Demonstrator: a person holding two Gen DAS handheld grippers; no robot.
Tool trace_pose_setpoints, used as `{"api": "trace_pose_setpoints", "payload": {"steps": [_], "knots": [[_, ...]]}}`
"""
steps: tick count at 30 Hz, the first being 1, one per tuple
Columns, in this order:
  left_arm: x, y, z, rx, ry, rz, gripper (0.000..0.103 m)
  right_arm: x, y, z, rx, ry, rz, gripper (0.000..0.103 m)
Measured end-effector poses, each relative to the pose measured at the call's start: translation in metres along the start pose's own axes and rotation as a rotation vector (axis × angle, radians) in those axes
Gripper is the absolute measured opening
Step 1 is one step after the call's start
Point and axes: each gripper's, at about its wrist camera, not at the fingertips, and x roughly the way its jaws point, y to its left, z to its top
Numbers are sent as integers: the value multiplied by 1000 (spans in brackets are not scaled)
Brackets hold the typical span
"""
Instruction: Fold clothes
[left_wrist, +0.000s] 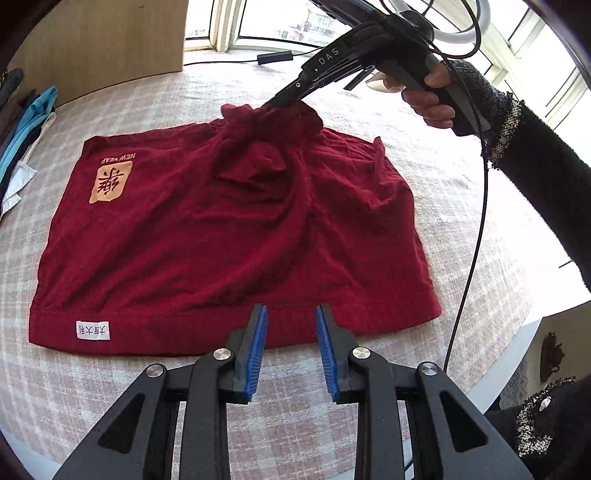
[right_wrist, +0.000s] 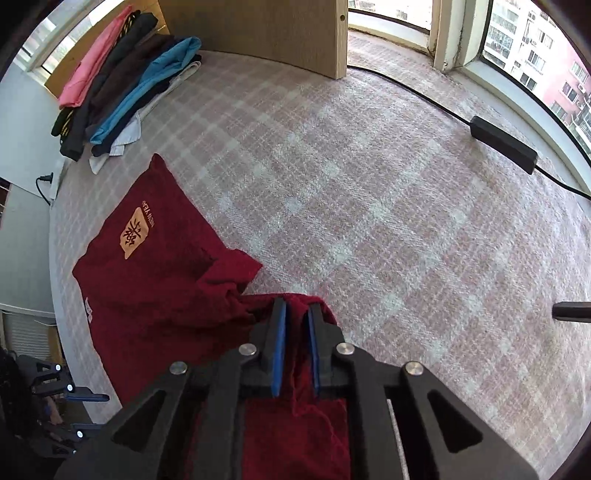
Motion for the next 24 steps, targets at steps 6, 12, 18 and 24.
{"api": "trace_pose_setpoints", "payload": {"steps": [6, 12, 18, 24], "knots": [[23, -25, 25, 103, 39, -14, 33, -23, -35, -66, -35, 58, -41, 14], [55, -25, 29, 90, 116, -10, 32, -9, -22, -81, -134, 101, -64, 25], [59, -23, 30, 80, 122, -12, 33, -24, -10, -91, -227, 82, -76, 25], [59, -27, 29, 101, 131, 0, 36, 9, 6, -71, -301, 151, -122, 25]]}}
